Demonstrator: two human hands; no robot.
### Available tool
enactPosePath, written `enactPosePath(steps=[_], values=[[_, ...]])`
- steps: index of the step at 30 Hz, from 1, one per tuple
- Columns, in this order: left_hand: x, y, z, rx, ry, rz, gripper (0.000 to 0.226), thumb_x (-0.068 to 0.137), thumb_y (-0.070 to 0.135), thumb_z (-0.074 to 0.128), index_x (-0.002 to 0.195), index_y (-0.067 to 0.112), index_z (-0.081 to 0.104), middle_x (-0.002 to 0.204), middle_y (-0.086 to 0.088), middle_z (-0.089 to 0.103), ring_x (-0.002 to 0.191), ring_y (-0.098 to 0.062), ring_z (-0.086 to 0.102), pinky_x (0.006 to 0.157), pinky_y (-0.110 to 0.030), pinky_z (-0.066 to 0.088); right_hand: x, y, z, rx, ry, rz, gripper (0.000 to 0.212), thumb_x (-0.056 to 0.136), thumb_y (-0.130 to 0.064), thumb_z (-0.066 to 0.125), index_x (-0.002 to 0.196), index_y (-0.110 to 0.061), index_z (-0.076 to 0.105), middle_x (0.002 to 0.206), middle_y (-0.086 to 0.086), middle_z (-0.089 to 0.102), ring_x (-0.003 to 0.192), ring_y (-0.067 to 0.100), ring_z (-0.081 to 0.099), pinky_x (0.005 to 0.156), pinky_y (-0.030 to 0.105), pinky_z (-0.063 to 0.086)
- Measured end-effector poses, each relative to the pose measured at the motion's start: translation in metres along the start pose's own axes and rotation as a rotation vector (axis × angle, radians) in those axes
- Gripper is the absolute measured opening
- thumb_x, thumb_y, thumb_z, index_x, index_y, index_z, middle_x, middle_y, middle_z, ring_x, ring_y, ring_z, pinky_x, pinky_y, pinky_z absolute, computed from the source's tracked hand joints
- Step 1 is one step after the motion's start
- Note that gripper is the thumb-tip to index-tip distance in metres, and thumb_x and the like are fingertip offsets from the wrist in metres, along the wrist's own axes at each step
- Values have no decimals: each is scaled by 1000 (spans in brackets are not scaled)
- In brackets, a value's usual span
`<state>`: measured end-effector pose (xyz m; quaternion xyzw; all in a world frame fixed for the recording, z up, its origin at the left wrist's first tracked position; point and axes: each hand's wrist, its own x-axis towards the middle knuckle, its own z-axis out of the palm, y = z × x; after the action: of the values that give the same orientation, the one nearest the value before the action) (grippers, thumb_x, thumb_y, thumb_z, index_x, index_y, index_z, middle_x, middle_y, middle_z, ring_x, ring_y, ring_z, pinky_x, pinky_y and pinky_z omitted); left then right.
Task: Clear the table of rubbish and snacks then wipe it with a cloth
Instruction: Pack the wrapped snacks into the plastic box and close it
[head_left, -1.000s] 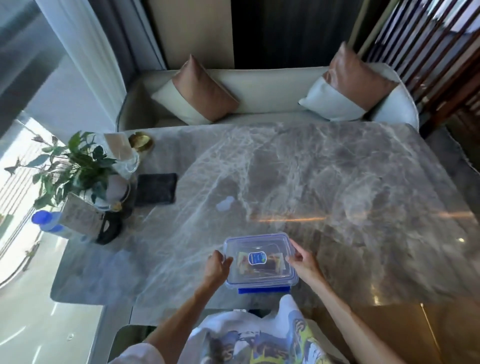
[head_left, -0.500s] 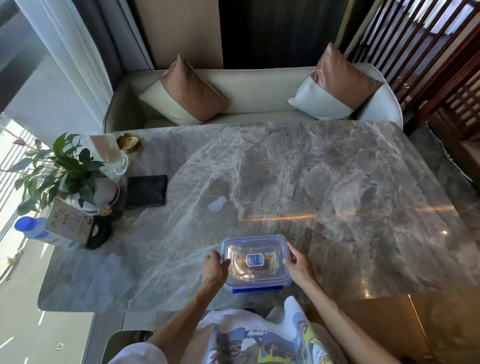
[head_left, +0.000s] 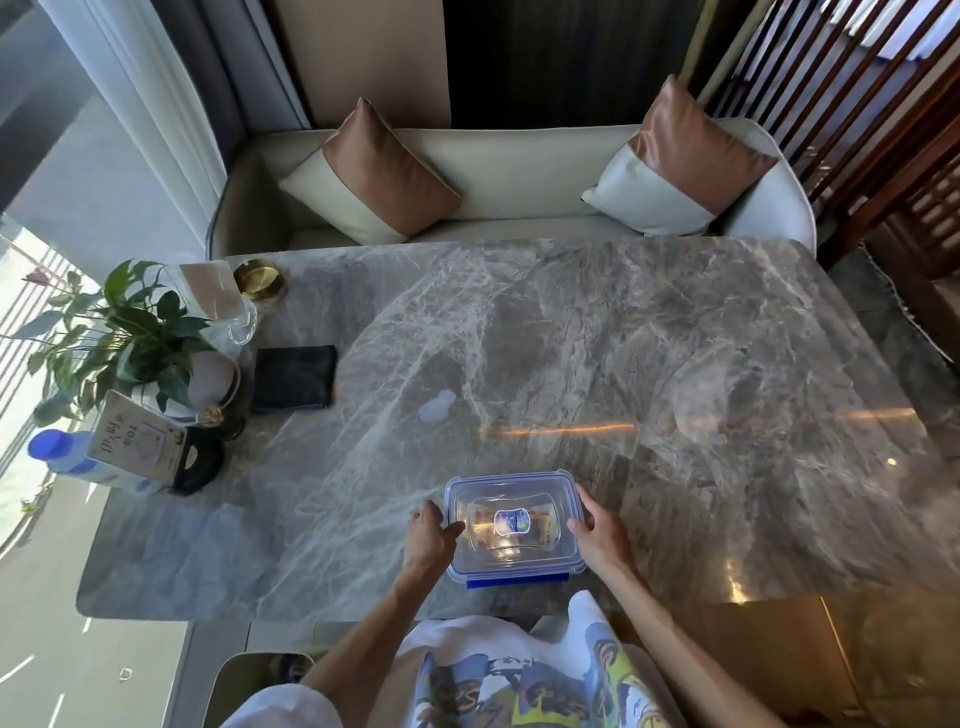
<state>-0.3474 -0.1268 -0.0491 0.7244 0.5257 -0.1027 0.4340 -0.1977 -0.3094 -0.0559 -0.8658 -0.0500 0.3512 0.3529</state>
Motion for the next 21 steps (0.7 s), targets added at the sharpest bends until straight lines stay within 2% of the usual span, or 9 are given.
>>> enactPosePath(steps=[4, 6, 9, 13, 16, 18, 21], values=[[-1, -2, -1, -25, -1, -44, 36, 88, 28, 67, 109, 2, 53, 116, -16, 60, 93, -28, 59, 79, -35, 46, 2, 0, 3, -25, 27, 26, 57, 94, -10, 57, 146, -28, 40, 148, 4, 48, 133, 25, 50, 105, 35, 43], [0, -4, -1, -37, -17, -58, 39, 87, 28, 68, 112, 2, 53, 117, -17, 61, 97, -29, 60, 80, -35, 47, 3, -1, 3, -41, 32, 48, 58, 94, -10, 57, 146, -30, 39, 147, 5, 49, 131, 25, 52, 104, 36, 45], [4, -3, -3, -89, -62, -84, 42, 86, 26, 70, 115, 2, 52, 117, -20, 61, 101, -34, 63, 85, -42, 54, 4, -5, 4, -48, 36, 66, 59, 93, -8, 57, 146, -29, 40, 146, 5, 50, 128, 26, 54, 106, 41, 46], [7, -3, -5, -185, -109, -126, 43, 85, 22, 71, 116, 1, 50, 114, -24, 63, 99, -40, 66, 86, -54, 56, 6, -11, 2, 9, 16, 133, 59, 92, -4, 58, 146, -23, 42, 147, 7, 49, 130, 27, 53, 108, 41, 45], [7, -7, -4, -241, -101, -111, 40, 85, 22, 72, 111, 2, 51, 107, -25, 67, 96, -41, 68, 84, -56, 56, 8, -16, -3, 3, -32, 183, 57, 92, -6, 57, 145, -21, 43, 144, 8, 52, 123, 27, 58, 105, 40, 48], [5, -10, -3, -254, -91, -99, 37, 85, 26, 72, 108, 4, 52, 103, -24, 69, 92, -41, 69, 83, -56, 56, 7, -18, -5, -20, -36, 184, 56, 93, -7, 56, 146, -20, 41, 146, 7, 50, 126, 26, 56, 106, 38, 46], [-1, -13, -1, -232, -90, -88, 37, 88, 33, 67, 109, 7, 51, 104, -22, 70, 91, -39, 69, 83, -54, 56, 8, -15, -4, -64, -68, 187, 56, 95, -13, 55, 148, -22, 38, 149, 6, 46, 131, 27, 51, 109, 42, 44]])
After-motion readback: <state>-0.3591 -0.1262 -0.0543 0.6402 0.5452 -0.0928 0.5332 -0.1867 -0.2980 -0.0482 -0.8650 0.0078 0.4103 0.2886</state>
